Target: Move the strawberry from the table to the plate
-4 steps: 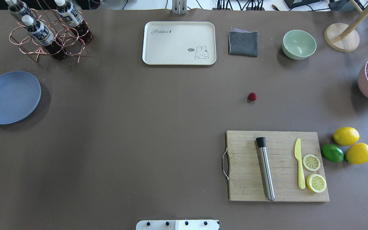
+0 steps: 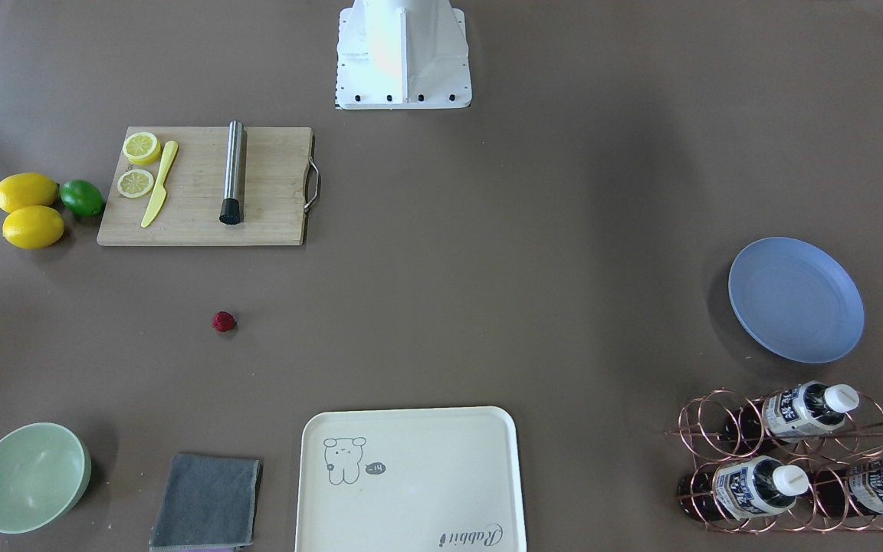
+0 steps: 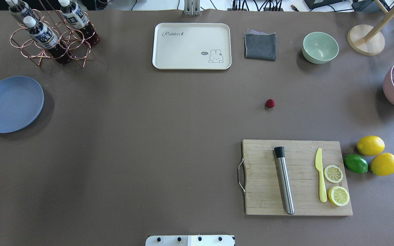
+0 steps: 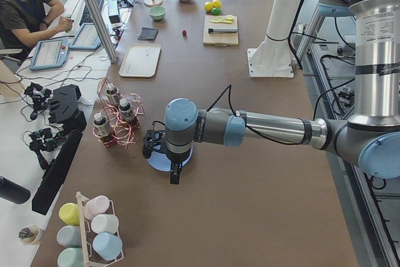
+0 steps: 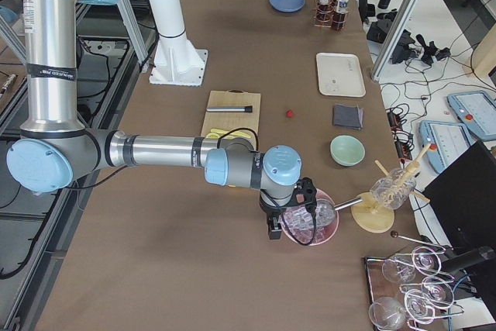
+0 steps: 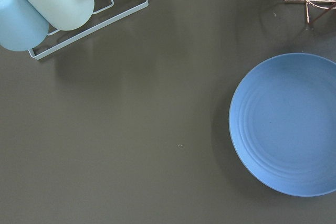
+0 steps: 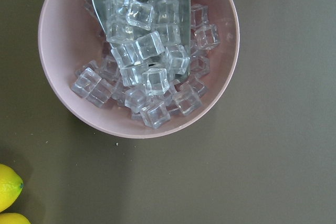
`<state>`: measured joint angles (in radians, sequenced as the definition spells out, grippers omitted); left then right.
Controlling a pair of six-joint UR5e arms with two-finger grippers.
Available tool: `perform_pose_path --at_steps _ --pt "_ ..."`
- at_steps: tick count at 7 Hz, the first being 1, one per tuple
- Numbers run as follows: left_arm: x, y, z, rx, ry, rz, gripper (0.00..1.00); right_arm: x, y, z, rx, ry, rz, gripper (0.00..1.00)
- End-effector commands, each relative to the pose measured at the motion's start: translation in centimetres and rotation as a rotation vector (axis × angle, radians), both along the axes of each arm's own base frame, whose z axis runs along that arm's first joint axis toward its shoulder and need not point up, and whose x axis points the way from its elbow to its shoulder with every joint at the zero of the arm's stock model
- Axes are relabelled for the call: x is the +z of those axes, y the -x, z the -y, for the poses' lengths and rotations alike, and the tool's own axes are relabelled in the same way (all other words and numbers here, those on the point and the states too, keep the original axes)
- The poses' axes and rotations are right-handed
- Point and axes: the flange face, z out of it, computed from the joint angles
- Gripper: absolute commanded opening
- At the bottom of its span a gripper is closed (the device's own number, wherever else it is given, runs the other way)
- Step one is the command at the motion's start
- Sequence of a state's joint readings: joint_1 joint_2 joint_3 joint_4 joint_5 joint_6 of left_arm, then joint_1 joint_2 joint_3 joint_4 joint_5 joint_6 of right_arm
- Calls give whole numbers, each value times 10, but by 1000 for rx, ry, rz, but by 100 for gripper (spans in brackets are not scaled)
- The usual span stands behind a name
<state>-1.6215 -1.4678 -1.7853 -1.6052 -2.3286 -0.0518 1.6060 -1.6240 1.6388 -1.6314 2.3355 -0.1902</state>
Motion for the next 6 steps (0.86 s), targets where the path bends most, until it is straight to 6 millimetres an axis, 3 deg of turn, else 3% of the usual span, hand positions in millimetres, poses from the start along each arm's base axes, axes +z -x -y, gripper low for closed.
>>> perform_pose_path --at_steps 1,6 --pt "4 -2 -5 5 9 0 98 0 1 -1 -1 0 1 100" --pt "0 -3 -15 2 6 -5 97 4 1 -2 -1 9 3 100"
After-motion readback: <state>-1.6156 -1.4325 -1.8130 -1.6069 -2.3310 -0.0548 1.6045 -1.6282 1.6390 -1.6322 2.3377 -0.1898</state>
